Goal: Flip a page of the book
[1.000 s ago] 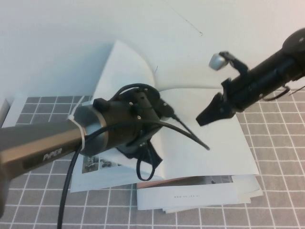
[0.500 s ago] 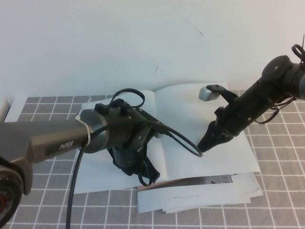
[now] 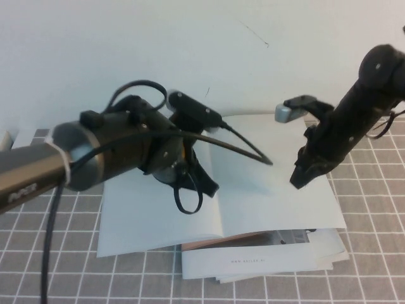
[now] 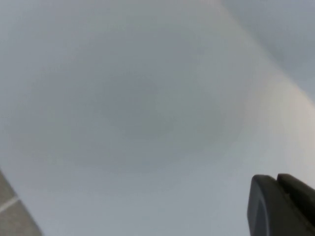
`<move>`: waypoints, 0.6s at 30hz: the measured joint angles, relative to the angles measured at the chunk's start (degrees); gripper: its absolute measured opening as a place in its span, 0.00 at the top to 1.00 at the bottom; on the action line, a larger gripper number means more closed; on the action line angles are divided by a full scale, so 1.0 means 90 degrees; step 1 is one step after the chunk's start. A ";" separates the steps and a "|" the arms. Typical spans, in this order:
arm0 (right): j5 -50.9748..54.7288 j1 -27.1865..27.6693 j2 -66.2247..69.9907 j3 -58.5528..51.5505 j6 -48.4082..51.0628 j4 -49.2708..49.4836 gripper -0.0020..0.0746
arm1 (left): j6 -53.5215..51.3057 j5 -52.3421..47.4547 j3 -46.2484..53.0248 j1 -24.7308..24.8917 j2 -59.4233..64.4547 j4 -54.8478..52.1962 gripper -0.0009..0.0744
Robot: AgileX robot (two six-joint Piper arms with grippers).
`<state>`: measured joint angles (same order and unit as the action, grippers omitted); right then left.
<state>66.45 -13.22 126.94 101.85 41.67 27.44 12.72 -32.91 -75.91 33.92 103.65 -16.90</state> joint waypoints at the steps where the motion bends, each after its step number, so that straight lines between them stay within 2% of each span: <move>1: 0.0012 0.0000 -0.0189 0.0000 -0.0032 -0.0128 0.97 | 0.0025 0.0016 0.0000 0.0000 -0.0203 -0.0010 0.99; 10: 0.0116 0.0000 -0.2250 0.0000 -0.1195 -0.1508 0.97 | -0.0179 0.0132 0.0000 0.0000 -0.1951 -0.0020 0.99; 18: 0.0470 0.0000 -0.3747 -0.0043 -0.1846 -0.2292 0.97 | -0.0370 0.0216 0.0006 0.0000 -0.3310 0.0109 0.99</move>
<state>70.67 -13.22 93.22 101.46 25.06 6.81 9.39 -30.96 -75.86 33.92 73.86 -15.92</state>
